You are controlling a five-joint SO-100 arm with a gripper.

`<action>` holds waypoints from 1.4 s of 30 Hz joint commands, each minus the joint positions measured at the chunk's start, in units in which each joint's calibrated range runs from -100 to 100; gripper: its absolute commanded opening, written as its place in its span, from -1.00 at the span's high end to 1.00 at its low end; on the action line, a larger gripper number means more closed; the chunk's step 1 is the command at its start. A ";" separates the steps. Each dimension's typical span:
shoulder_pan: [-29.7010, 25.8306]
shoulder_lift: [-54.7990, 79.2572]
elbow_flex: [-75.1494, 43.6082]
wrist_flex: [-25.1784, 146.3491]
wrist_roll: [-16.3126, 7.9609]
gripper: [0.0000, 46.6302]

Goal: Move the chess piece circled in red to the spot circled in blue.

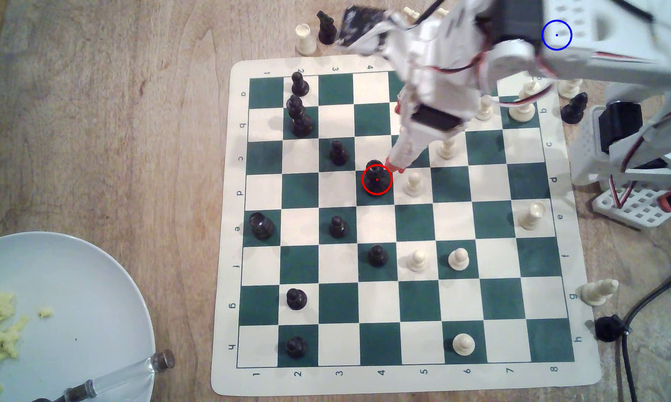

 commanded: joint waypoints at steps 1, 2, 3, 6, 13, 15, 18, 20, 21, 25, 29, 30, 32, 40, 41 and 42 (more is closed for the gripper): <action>-0.14 2.79 -5.42 -2.21 0.24 -0.09; -0.30 3.64 -5.51 -2.70 0.20 -0.07; -0.38 4.40 -5.60 -3.35 0.05 -0.06; -1.00 7.20 -7.14 -4.99 -0.34 -0.02; -2.57 11.53 -8.68 -6.14 -0.59 -0.02; -2.64 12.55 -8.68 -6.63 -0.59 -0.01; -2.64 14.16 -8.68 -7.04 -0.59 0.00; -2.64 14.93 -8.59 -7.04 -0.59 0.01; -2.64 15.18 -8.41 -7.12 -0.59 0.02; -2.80 16.71 -7.96 -7.45 -0.59 0.04; -2.96 17.81 -7.96 -8.35 -0.68 0.09; -2.96 18.07 -7.96 -8.59 -0.68 0.09; -2.96 18.83 -7.86 -9.25 -0.73 0.11; -3.51 21.21 -7.77 -11.05 -1.07 0.15; -3.58 21.30 -7.77 -11.13 -1.07 0.16; -3.82 21.30 -7.77 -11.13 -1.07 0.16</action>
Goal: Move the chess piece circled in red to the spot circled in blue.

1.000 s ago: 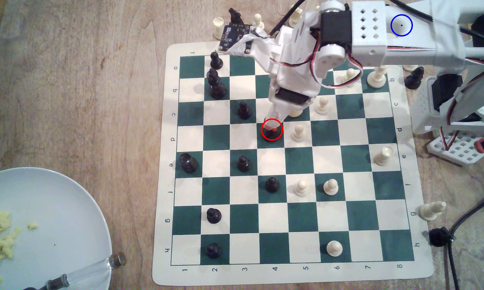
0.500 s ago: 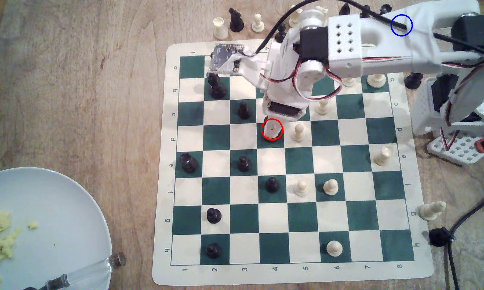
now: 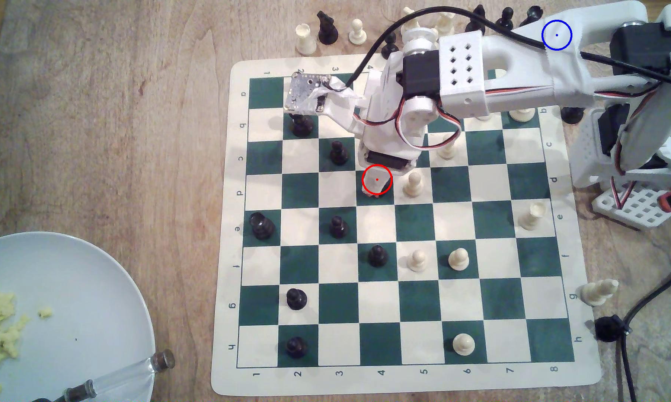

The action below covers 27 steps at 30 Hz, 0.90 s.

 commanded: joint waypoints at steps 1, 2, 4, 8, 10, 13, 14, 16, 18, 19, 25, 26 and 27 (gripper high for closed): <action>-0.87 -1.24 -3.98 -0.70 -0.10 0.16; -0.95 -1.16 -3.98 -0.78 -0.10 0.16; -1.03 -0.90 -3.98 -0.78 -0.10 0.18; -1.19 -0.48 -3.98 -1.02 -0.10 0.23; -1.34 -0.48 -4.07 -1.02 -0.15 0.27; -1.50 -0.48 -4.34 -1.02 -0.24 0.35; -1.58 -0.48 -4.43 -1.02 -0.24 0.41; -1.58 -0.14 -4.61 -1.02 -0.24 0.45; -1.58 -0.06 -4.61 -1.02 -0.24 0.46; -1.58 -0.06 -4.61 -1.02 -0.24 0.50; -1.58 -0.14 -4.61 -1.02 -0.29 0.61; -1.65 -0.14 -4.61 -1.10 -0.34 0.63; -1.65 -0.14 -4.61 -1.10 -0.39 0.65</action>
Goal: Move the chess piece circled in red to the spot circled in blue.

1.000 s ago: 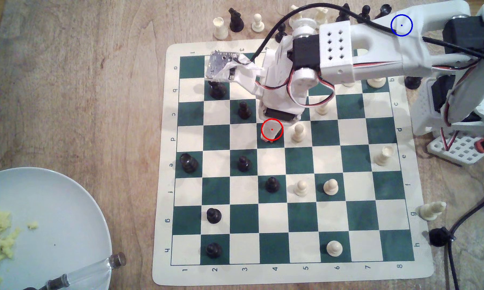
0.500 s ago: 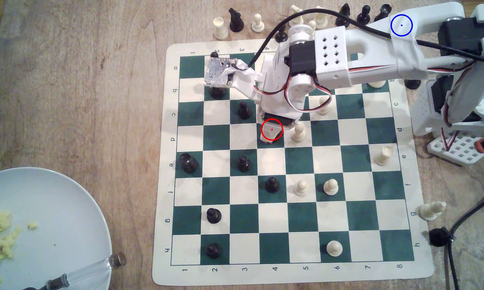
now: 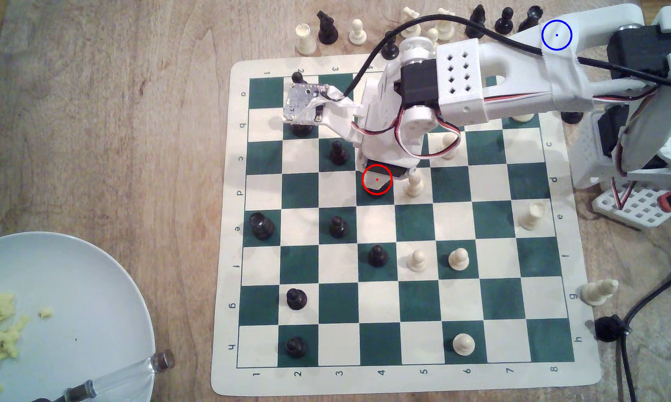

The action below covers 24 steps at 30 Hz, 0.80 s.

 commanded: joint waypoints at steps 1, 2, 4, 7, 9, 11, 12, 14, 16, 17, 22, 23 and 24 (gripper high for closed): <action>-0.33 -0.39 -4.61 -1.03 -0.10 0.70; -0.33 -0.48 -4.61 -1.03 -0.10 0.74; -0.41 -0.65 -4.70 -1.03 -0.20 0.78; -0.41 -1.16 -4.79 -0.95 -0.24 0.79; -0.33 -1.66 -5.16 -0.37 -0.24 0.80; -0.10 -3.19 -7.33 1.59 -0.34 0.80; -0.10 -3.79 -8.78 2.98 -0.44 0.80; 0.06 -5.06 -12.50 6.34 -0.59 0.80; 0.45 -7.52 -17.85 11.34 -0.63 0.80; 0.76 -8.20 -20.12 13.88 -0.63 0.80; 5.38 -13.29 -27.82 26.82 -0.98 0.80; 7.88 -16.27 -27.01 28.54 -1.22 0.80; 9.05 -17.37 -26.46 29.19 -1.27 0.80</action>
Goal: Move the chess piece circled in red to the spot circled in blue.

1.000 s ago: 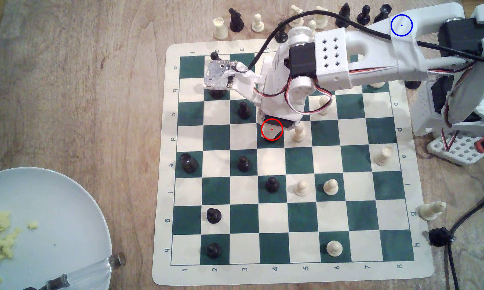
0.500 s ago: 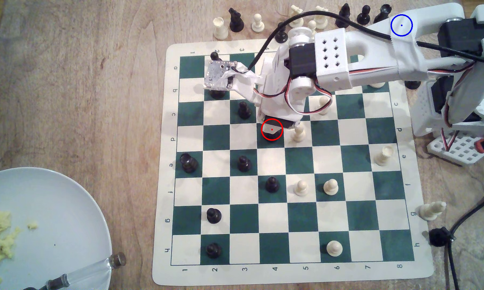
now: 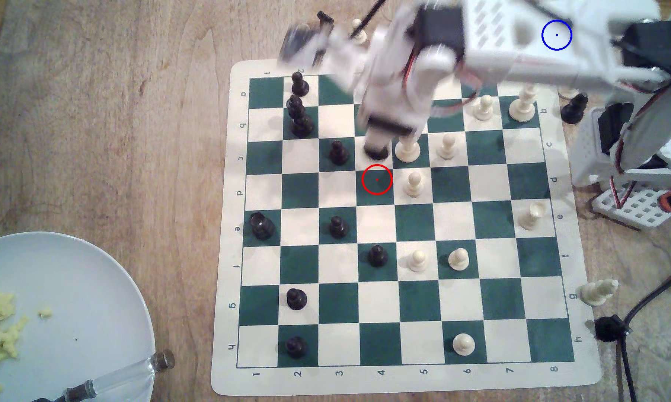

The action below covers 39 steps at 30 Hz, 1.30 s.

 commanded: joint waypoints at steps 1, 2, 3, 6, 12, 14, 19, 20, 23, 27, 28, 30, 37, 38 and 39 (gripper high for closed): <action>6.19 -12.03 -3.50 5.06 -0.34 0.80; 7.45 -13.22 -2.69 5.14 -0.49 0.80; 8.77 -14.57 -1.51 5.14 -0.59 0.80; 14.48 -19.84 3.11 5.14 -0.59 0.81; 24.34 -29.26 16.17 2.68 0.20 0.81; 27.08 -32.23 20.07 2.11 0.59 0.81; 34.27 -38.00 27.23 3.50 1.81 0.81; 35.45 -38.51 28.14 3.58 2.15 0.81; 41.47 -40.38 31.13 3.58 4.25 0.81; 47.73 -41.14 35.03 3.58 7.28 0.81; 48.82 -41.06 35.75 3.58 7.77 0.81; 52.11 -40.80 38.20 2.76 9.28 0.81; 59.22 -36.56 42.55 -2.15 11.67 0.81; 59.93 -36.14 43.28 -3.46 11.82 0.81; 60.63 -35.37 44.55 -5.51 12.06 0.81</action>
